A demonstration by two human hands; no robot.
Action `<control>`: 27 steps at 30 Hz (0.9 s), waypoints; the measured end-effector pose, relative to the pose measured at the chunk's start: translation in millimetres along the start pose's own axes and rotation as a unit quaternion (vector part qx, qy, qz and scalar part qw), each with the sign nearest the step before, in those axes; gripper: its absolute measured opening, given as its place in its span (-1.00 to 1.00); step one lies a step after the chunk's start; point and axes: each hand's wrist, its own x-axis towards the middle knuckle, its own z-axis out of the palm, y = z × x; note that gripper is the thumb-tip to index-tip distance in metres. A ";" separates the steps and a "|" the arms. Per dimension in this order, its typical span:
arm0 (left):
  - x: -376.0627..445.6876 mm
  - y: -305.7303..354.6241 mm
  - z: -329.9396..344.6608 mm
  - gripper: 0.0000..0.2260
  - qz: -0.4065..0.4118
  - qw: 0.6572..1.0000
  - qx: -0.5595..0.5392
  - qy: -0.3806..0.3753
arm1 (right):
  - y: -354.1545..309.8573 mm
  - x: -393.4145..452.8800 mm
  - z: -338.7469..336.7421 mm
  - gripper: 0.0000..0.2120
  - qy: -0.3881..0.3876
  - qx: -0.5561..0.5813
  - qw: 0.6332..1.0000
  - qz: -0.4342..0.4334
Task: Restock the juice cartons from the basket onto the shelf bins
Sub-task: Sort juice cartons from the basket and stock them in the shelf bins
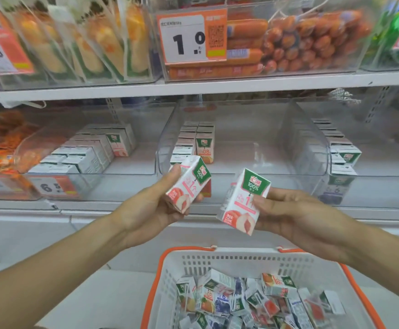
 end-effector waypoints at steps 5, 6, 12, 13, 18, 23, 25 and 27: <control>-5.3 -5.1 0.8 -0.66 -0.013 0.997 0.028 -0.067 | 0.3 5.1 11.4 -0.53 -0.020 0.012 0.999 -0.023; -6.0 -6.6 1.7 -0.64 -0.019 0.996 0.032 -0.083 | 0.9 6.3 12.5 -0.52 -0.017 0.012 1.000 -0.023; -9.4 -17.2 14.5 -0.53 -0.052 0.980 0.083 -0.174 | 7.2 4.1 21.2 -0.51 -0.016 -0.021 1.000 0.003; -9.9 -17.9 15.2 -0.51 -0.046 0.977 0.103 -0.183 | 7.9 2.8 22.7 -0.52 -0.017 -0.030 0.999 0.008; -11.0 -19.8 18.4 -0.37 -0.013 0.965 0.202 -0.164 | 11.7 -0.2 27.9 -0.57 -0.019 -0.048 0.999 0.017; -9.7 -20.6 17.3 -0.56 -0.016 0.961 0.227 -0.156 | 8.7 1.0 28.8 -0.45 -0.020 -0.015 0.999 0.025; -11.4 -19.3 18.0 -0.62 -0.024 0.959 0.226 -0.170 | 4.3 1.2 26.1 -0.41 -0.044 -0.016 0.998 0.041; -12.4 -20.6 18.4 -0.61 -0.039 0.954 0.233 -0.186 | 4.0 2.4 24.2 -0.44 -0.076 -0.035 0.995 0.061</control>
